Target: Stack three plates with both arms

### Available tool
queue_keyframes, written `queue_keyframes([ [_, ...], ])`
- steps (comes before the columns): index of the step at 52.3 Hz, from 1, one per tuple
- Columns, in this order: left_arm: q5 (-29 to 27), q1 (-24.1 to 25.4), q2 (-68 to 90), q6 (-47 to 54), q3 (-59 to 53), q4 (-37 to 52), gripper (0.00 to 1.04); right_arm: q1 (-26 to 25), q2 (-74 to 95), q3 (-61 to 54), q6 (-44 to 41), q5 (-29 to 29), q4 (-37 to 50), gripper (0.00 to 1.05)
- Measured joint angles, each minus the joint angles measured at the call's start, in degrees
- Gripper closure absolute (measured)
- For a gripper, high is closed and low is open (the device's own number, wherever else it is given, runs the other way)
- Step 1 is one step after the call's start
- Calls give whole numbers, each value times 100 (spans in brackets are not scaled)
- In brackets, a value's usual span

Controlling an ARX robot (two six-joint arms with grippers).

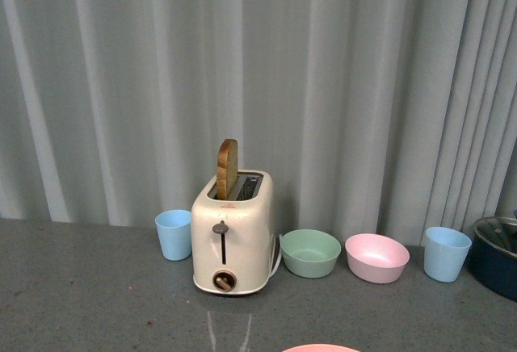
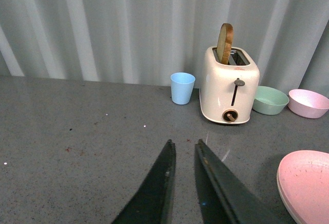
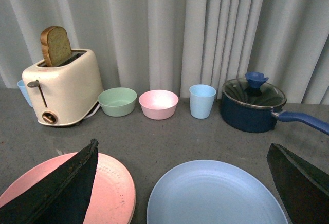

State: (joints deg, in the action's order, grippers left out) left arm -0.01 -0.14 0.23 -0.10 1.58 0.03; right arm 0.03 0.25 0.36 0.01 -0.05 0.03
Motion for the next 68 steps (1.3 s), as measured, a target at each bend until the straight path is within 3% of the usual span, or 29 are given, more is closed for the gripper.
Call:
queue_keyframes([
  [19,2,0,0,0,0,0,19,7,9,2,2,39,-9,7],
  [23,0,0,0,2,0,0,6,177,723,439,442,1189,-728,7],
  [27,2,0,-7,2,0,0,8,-236,1950,1040,601,1309,-345,7],
  [37,0,0,-7,2,0,0,7,-1390,4052,2295,802,170,476,7],
  [42,0,0,-7,2,0,0,7,-1751,5136,2815,918,-72,586,7],
  [53,0,0,-7,2,0,0,7,-2144,8091,3766,870,-133,273,7],
  [68,0,0,-7,2,0,0,7,-2275,9729,3834,-219,-50,442,7],
])
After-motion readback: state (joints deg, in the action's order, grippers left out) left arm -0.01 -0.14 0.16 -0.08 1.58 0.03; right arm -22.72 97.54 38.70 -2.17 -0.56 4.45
